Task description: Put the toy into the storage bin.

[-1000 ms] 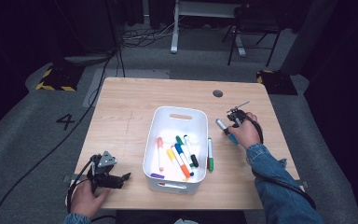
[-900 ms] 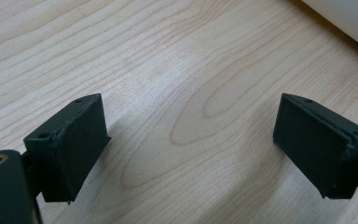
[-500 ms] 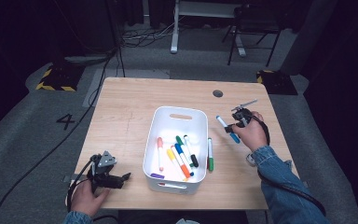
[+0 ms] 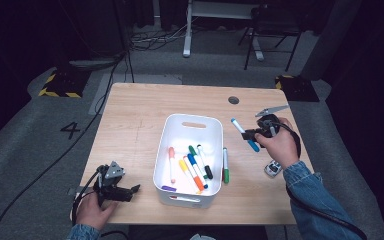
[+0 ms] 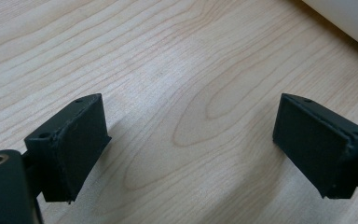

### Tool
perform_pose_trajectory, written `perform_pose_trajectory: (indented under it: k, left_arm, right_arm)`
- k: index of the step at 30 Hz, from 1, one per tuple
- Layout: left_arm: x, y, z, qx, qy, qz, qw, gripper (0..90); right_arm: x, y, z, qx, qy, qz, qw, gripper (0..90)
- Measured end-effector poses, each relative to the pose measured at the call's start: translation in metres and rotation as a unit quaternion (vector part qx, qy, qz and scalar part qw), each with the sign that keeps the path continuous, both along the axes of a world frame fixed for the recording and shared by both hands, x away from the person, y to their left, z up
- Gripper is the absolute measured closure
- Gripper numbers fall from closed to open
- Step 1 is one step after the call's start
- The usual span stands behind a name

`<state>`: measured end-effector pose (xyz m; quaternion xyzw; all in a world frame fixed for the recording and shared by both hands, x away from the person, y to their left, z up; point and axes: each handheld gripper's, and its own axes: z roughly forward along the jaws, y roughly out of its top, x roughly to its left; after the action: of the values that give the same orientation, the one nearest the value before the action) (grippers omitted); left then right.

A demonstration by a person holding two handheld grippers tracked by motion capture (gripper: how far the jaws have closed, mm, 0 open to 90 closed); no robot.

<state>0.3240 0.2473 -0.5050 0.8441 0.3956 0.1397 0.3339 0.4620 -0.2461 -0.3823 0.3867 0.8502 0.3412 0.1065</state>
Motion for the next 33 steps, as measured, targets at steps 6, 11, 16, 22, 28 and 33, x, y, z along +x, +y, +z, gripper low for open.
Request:
perform_pose_trajectory:
  k: [6, 11, 16, 22, 28, 33]
  left_arm:
    - [0.000, 0.000, 0.000, 0.002, -0.002, 0.000, 1.0000, 10.3]
    - [0.000, 0.000, 0.000, 0.003, -0.003, 0.001, 1.0000, 10.3]
    - [0.000, 0.000, 0.000, 0.003, -0.003, 0.001, 1.0000, 10.3]
    - [0.000, 0.000, 0.000, 0.003, -0.003, 0.001, 1.0000, 10.3]
    - [0.000, 0.000, 0.000, 0.004, -0.007, 0.003, 1.0000, 10.3]
    - [0.000, 0.000, 0.000, 0.004, -0.006, 0.003, 1.0000, 10.3]
  right_arm:
    - [-0.019, 0.004, 0.025, 0.020, -0.025, 0.040, 0.9987, 77.0]
    - [-0.034, 0.013, 0.043, 0.021, -0.045, 0.063, 0.9968, 77.0]
    - [-0.043, 0.026, 0.053, 0.021, -0.052, 0.082, 0.9950, 77.0]
    - [-0.053, 0.050, 0.060, 0.023, -0.053, 0.117, 0.9914, 77.0]
    - [-0.058, 0.075, 0.065, 0.024, -0.053, 0.150, 0.9869, 77.0]
    - [-0.063, 0.093, 0.067, 0.022, -0.053, 0.169, 0.9840, 77.0]
